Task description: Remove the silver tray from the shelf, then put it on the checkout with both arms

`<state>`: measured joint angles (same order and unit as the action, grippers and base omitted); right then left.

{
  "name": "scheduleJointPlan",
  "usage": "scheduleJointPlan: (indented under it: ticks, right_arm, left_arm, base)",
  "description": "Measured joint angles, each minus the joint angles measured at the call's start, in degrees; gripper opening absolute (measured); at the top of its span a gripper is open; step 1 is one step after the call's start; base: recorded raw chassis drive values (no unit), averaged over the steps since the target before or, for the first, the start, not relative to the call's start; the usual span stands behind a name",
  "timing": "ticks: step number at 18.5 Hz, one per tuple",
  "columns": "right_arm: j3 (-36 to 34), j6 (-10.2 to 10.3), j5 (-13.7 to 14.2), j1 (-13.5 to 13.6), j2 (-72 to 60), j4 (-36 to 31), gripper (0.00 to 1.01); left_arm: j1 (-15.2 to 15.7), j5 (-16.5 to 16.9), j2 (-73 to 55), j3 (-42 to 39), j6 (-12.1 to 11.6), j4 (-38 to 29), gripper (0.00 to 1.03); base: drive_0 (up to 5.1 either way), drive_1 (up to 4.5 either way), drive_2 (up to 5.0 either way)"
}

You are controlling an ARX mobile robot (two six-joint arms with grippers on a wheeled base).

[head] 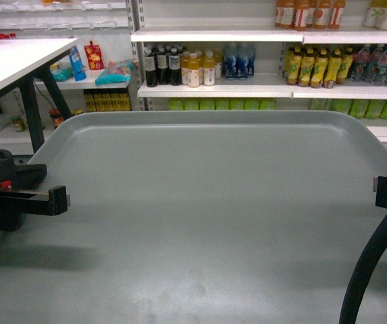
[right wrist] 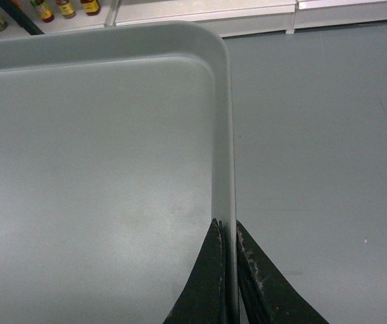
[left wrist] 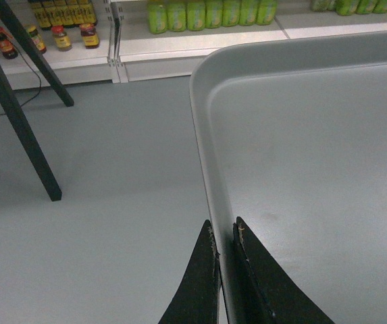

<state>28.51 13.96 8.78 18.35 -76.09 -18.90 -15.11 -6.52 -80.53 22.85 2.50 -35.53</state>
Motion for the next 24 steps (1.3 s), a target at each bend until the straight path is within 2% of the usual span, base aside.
scheduleJointPlan:
  ticks: [3,24]
  right_arm:
    - [0.0,0.0,-0.02,0.0,0.0,0.0,0.02]
    - [0.0,0.0,0.0,0.02,-0.09,0.0,0.02]
  left_arm:
    - [0.0,0.0,0.0,-0.02,0.0,0.0,0.04]
    - [0.0,0.0,-0.04,0.0,0.0,0.02,0.04]
  base:
    - [0.0,0.0,0.0]
    - [-4.7,2.31,2.3]
